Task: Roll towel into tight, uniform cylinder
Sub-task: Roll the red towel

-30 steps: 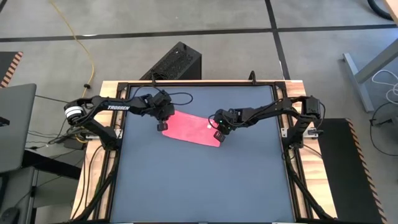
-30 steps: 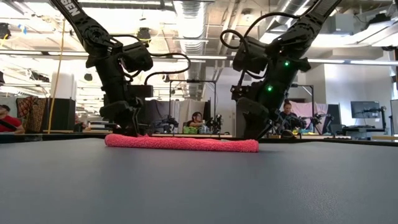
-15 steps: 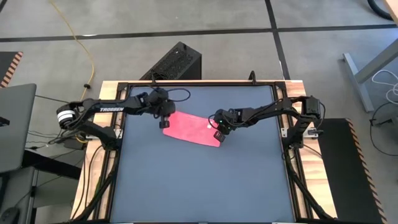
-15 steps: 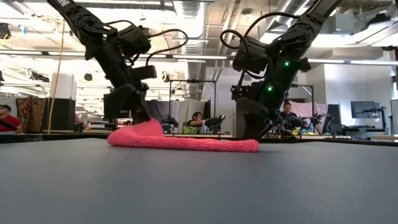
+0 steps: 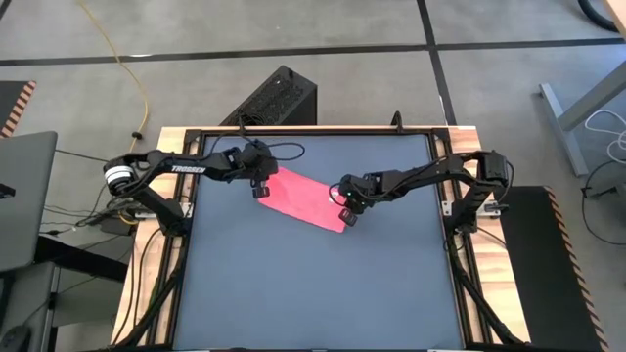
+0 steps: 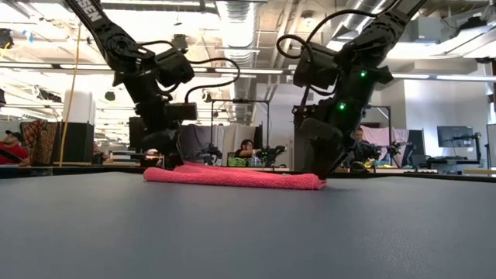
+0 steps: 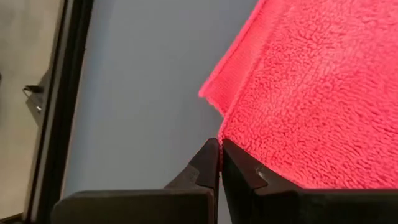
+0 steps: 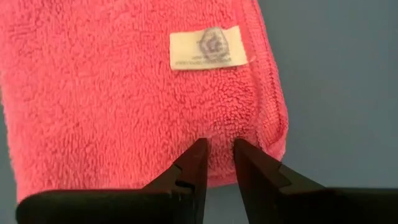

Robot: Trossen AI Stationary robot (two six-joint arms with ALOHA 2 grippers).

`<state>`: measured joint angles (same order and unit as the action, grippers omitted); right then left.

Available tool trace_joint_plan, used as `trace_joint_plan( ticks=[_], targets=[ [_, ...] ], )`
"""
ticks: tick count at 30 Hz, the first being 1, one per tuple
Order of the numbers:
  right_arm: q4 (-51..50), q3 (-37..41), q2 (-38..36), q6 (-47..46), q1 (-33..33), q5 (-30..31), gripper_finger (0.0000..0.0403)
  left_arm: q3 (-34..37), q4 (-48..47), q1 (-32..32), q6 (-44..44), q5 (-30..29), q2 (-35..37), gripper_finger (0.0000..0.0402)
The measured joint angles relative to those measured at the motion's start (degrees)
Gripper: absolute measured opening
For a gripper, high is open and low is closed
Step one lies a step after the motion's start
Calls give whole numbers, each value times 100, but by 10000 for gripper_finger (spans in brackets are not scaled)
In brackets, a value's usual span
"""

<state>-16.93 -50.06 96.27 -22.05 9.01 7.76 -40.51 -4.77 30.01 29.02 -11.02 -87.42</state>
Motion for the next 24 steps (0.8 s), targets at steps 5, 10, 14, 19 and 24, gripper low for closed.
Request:
trace_joint_plan(
  ticks=[5,10,14,19,24],
  targets=[
    [-111,2,-61,-10,-38,158,93,0,204,7,11,6,-1,0],
    [-90,2,-63,-10,-28,167,66,0,347,8,-22,126,1,0],
    [-90,0,-66,-9,-28,178,48,0,365,9,-23,70,1,0],
    [-120,0,-66,-10,-28,186,27,0,363,10,-54,-285,1,20],
    [-241,0,-68,-57,-28,189,19,0,339,10,-157,-440,1,66]
  ],
)
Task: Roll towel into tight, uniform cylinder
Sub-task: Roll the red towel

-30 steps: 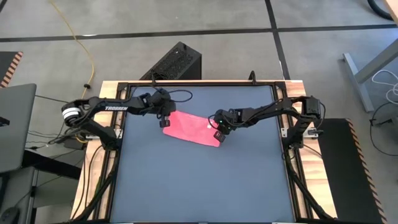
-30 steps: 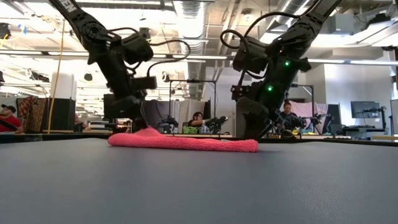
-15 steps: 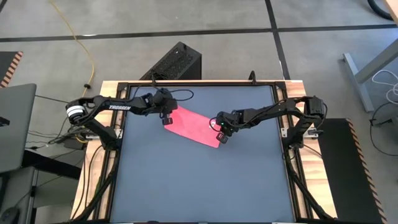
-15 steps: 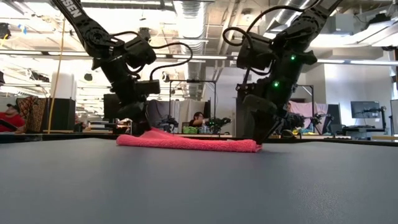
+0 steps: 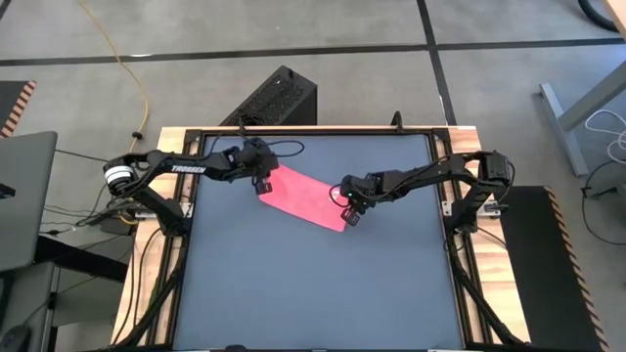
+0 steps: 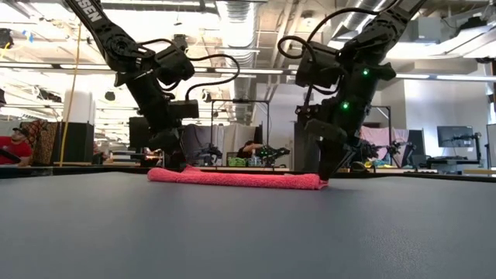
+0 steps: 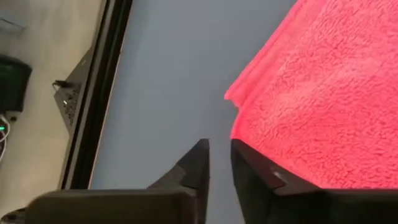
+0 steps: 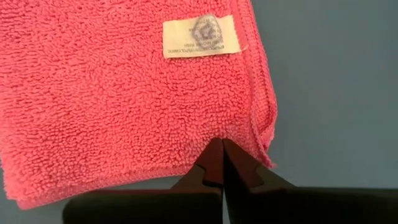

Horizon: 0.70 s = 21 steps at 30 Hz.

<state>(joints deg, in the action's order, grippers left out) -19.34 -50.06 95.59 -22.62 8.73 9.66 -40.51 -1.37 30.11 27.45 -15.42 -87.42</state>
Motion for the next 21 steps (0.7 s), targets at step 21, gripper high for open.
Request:
trace_joint_plan(
  ticks=[21],
  targets=[
    [-144,-4,-4,-321,-62,117,25,1001,527,-535,-936,1744,128,63]
  ],
)
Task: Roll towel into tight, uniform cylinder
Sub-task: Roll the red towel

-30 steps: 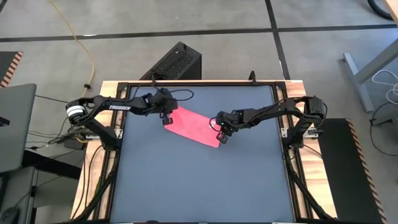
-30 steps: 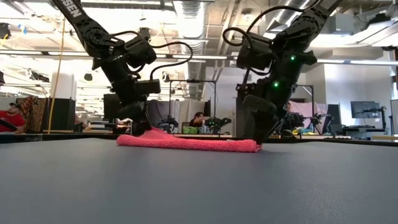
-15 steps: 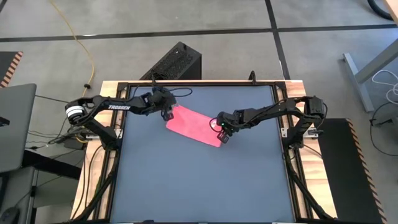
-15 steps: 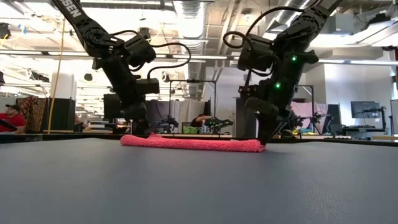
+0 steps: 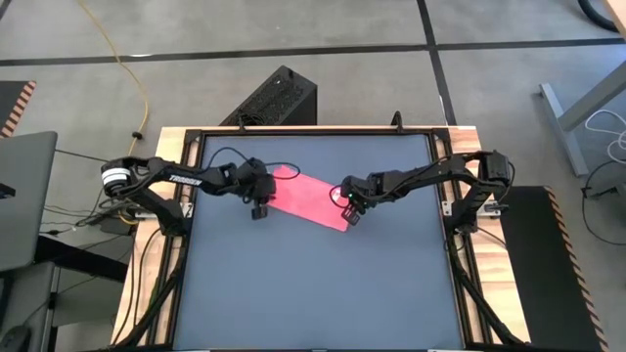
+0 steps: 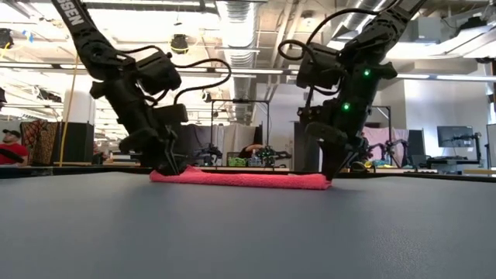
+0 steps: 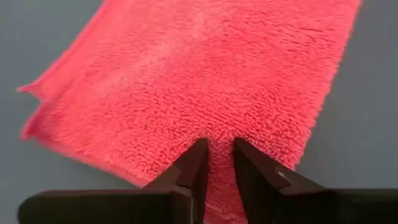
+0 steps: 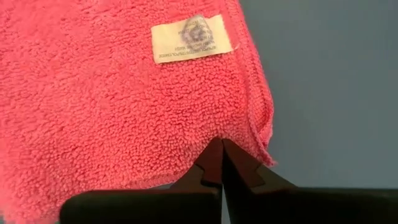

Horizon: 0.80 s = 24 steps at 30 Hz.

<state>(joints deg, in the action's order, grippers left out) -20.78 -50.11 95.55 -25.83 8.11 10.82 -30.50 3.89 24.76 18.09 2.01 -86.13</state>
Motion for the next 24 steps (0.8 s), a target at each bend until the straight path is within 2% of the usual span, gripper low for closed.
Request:
trace_joint_plan(
  ticks=[2,5,8,11,15,18,19,22,23,24],
  targets=[
    [15,-2,-4,-97,-120,-286,23,0,28,47,18,-319,5,52],
    [26,-9,-4,-342,-427,-621,22,-78,-24,93,224,-484,5,38],
    [34,-9,-4,-701,-802,-730,24,-205,-204,112,358,-717,18,29],
    [46,-71,-4,-959,-1149,-948,24,-310,-241,128,427,-648,189,27],
    [68,-403,-4,-928,-1485,-1125,24,-432,-222,116,593,-12,560,26],
    [61,-699,-4,-535,-1598,-1138,25,-442,-206,123,479,486,843,26],
    [70,-784,-4,-350,-1603,-1133,25,-444,-182,119,336,895,906,28],
    [130,-924,-4,268,-1528,-1011,25,-354,141,-82,-129,2619,890,32],
    [190,-923,-4,499,-1467,-867,25,-291,318,-262,-290,2934,788,33],
    [290,-897,-4,699,-1383,-679,25,-230,499,-470,-457,2908,651,33]
  ],
)
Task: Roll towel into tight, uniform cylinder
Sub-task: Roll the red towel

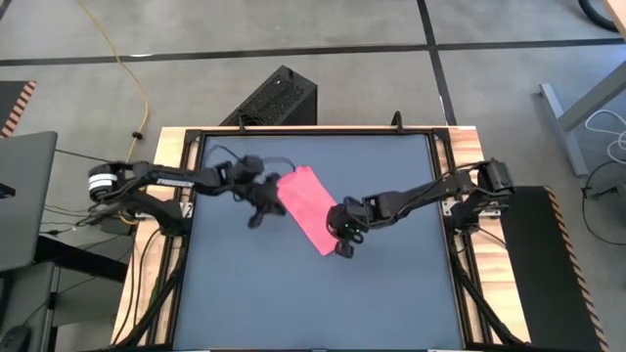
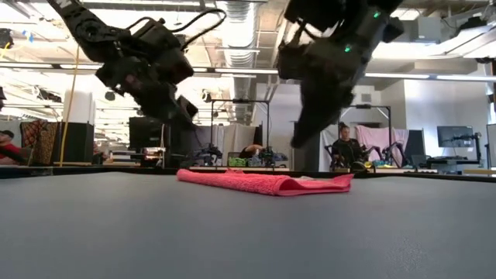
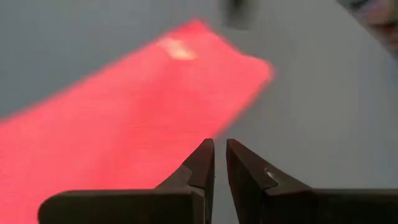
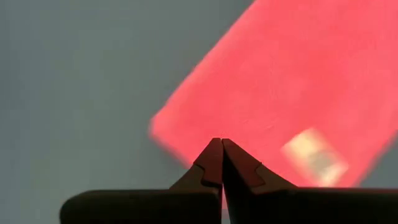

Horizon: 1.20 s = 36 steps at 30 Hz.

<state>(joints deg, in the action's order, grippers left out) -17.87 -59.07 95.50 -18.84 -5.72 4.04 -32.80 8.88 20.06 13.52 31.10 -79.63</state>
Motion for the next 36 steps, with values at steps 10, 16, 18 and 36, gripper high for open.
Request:
trace_joint_plan(
  ticks=[10,16,18,36],
  targets=[
    [165,258,227,143,1106,216,25,-329,2369,-1735,-918,-2875,-1956,24],
    [-97,263,228,-118,1002,209,24,-936,1721,-1932,-1015,-2844,-2648,2],
    [-67,260,315,-261,916,205,24,-1113,1341,-1961,-1015,-2788,-2724,2],
    [1164,-142,760,-953,-636,-81,24,-713,-2025,-2170,-218,-1863,-107,0]
  ],
)
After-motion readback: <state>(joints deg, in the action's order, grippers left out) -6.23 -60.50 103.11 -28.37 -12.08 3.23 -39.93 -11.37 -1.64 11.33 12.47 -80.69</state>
